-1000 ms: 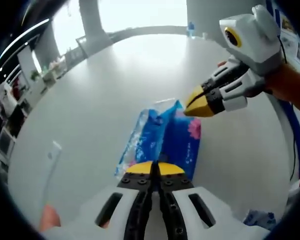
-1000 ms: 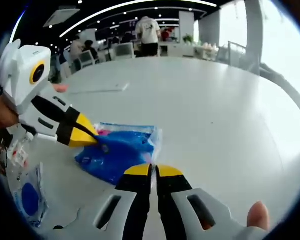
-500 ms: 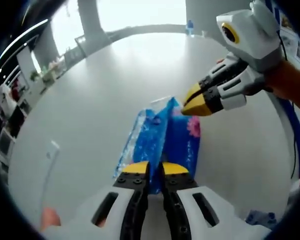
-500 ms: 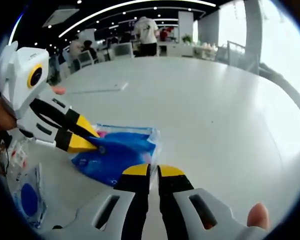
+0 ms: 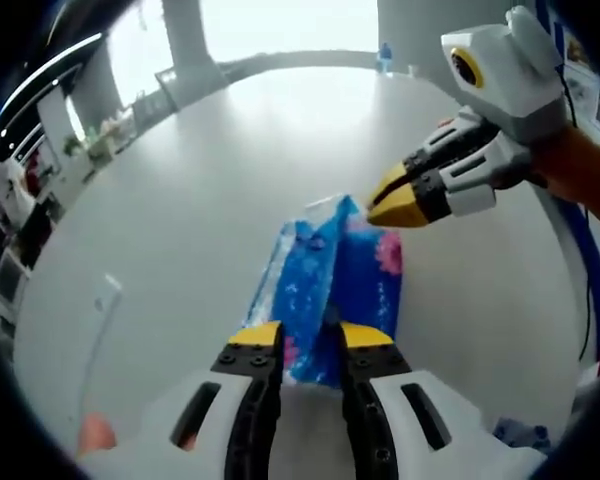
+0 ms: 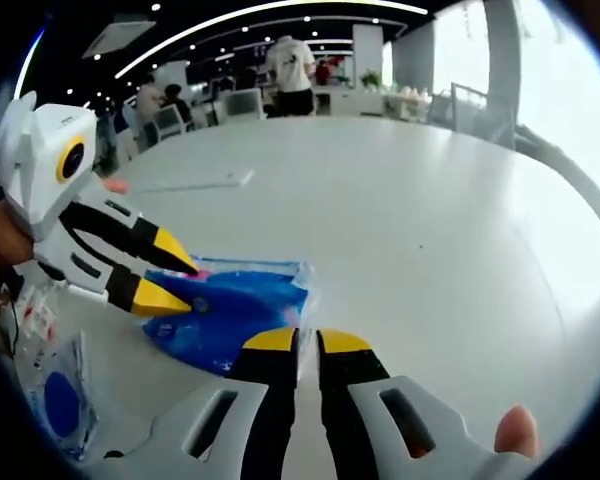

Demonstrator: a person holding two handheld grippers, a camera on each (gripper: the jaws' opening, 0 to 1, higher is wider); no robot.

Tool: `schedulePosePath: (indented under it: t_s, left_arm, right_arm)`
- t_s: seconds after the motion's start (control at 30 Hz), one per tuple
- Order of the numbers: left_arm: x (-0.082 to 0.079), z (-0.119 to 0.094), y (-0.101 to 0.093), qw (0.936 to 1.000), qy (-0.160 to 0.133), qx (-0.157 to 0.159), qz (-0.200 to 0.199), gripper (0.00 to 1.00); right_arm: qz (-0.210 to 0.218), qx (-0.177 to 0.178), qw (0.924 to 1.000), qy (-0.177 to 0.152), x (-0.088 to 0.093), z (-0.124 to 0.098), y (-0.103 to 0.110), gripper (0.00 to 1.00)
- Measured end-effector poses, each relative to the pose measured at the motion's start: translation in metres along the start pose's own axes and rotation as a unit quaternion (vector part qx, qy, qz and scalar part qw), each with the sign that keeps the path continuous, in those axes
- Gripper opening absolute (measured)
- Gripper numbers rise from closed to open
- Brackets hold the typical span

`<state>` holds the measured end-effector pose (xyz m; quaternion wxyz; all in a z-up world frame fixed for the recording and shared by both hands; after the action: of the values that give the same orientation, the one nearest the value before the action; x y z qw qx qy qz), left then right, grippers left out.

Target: Arrange the tabletop items into an orderly group along one side of the table until the central work area is clear of visible clutter.

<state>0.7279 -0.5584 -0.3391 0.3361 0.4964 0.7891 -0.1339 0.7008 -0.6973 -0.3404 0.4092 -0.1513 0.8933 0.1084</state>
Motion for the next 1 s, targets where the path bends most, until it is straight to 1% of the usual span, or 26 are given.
schedulePosePath:
  t_s: [0.3, 0.37, 0.5, 0.6, 0.8, 0.9, 1.0]
  left_arm:
    - [-0.001, -0.001, 0.002, 1.0, -0.003, -0.007, -0.004, 0.21]
    - [-0.001, -0.003, 0.003, 0.9999, -0.006, -0.01, -0.005, 0.23]
    - [0.0, -0.004, 0.002, 0.9999, -0.01, -0.009, -0.008, 0.25]
    - [0.0, -0.006, 0.002, 0.9998, -0.013, -0.009, -0.009, 0.28]
    - [-0.005, -0.01, 0.003, 0.9997, -0.019, -0.008, -0.011, 0.31]
    - [-0.007, -0.011, 0.002, 0.9997, -0.023, -0.006, -0.01, 0.34]
    - [-0.008, -0.012, 0.002, 0.9996, -0.027, -0.006, -0.009, 0.38]
  right_arm:
    - [0.001, 0.0, 1.0, -0.003, 0.0, -0.002, 0.0, 0.08]
    - [0.002, 0.0, 1.0, -0.005, -0.001, -0.002, 0.001, 0.09]
    - [0.003, 0.001, 1.0, -0.009, -0.002, -0.003, 0.002, 0.1]
    - [0.002, 0.002, 0.9999, -0.011, -0.004, -0.005, 0.003, 0.12]
    - [-0.004, 0.003, 1.0, -0.008, -0.003, -0.007, 0.004, 0.24]
    - [-0.011, 0.003, 0.9999, -0.009, -0.003, -0.008, 0.003, 0.36]
    - [-0.015, 0.0, 0.9998, -0.015, -0.004, -0.008, 0.005, 0.45]
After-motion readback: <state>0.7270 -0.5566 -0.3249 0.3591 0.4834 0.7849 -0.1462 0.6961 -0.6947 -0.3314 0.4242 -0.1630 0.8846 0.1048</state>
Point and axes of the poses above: the point that each gripper's makers call its tool centre point, and the gripper's own axes: z roughly forward along the fingers, y roughly to its left, x roughly out of its underside, the point moved 5 cm from there along -z, roughly backward along the fingers, and after that the axes turned 4 degrees about -x, right-handed, at the moved point
